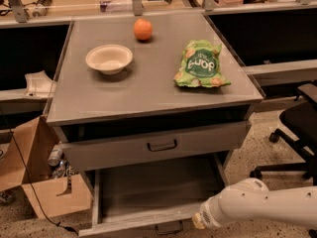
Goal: Close middle drawer
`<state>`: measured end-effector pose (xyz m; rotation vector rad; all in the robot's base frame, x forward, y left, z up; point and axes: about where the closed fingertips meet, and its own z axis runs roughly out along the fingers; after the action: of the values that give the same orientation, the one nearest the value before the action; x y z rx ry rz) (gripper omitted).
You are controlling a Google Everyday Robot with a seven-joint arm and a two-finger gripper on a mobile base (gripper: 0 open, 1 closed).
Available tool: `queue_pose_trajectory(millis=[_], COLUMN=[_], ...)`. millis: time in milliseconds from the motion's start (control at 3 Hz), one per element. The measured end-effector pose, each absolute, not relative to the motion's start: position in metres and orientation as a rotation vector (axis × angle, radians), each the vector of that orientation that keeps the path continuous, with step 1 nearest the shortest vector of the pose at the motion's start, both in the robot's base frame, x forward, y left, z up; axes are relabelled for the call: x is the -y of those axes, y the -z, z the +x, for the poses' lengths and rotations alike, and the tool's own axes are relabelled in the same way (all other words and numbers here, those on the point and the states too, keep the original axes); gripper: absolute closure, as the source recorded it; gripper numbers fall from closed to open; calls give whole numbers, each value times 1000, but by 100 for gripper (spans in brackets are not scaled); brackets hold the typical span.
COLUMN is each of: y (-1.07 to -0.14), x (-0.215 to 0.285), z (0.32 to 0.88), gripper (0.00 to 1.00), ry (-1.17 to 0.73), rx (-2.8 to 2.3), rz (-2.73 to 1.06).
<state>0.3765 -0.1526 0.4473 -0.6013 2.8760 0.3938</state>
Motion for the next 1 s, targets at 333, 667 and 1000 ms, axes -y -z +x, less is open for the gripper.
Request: queue_pose_trajectory(millis=[333,667,1000], y=[-445,-434,-434], x=[157,183,183], z=[373,360,360], gripper=[100,100,100], ry=[-389,-369,-369], rx=[-2887,-2942,-2942], rz=[-601,-519,-518])
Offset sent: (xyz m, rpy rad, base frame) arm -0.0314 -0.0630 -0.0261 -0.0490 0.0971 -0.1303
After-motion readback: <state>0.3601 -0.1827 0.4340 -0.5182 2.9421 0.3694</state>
